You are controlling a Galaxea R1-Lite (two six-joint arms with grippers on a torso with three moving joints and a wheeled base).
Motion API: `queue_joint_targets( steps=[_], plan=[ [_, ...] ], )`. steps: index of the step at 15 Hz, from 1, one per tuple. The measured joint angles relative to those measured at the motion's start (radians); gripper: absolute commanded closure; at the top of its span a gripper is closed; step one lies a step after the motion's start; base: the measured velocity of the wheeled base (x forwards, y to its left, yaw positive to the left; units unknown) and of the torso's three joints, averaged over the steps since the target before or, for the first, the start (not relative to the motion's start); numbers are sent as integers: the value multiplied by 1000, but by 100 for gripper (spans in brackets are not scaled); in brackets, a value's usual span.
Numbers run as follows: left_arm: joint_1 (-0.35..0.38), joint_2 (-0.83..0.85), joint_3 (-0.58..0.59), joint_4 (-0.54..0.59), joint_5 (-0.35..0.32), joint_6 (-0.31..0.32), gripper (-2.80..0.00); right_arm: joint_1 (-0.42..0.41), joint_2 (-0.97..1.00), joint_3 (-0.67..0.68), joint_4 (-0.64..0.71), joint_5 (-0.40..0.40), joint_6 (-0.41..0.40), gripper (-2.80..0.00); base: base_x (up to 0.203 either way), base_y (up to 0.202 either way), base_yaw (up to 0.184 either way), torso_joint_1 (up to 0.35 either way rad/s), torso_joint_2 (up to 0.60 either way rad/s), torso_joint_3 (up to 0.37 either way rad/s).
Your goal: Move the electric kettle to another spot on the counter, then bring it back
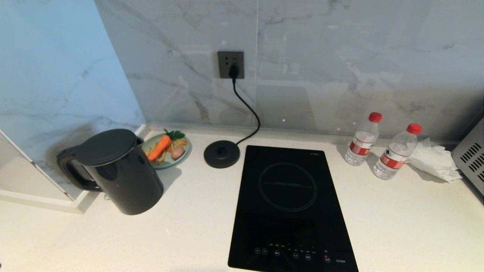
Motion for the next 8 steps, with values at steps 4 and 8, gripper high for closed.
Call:
queue_joint_targets(
  steps=[4, 8],
  plan=[
    [-1, 0, 0, 0, 0, -1, 0, 0, 0, 0, 0, 0, 0, 0, 0, 0, 0, 0, 0, 0],
    [-1, 0, 0, 2, 0, -1, 0, 0, 0, 0, 0, 0, 0, 0, 0, 0, 0, 0, 0, 0]
  ],
)
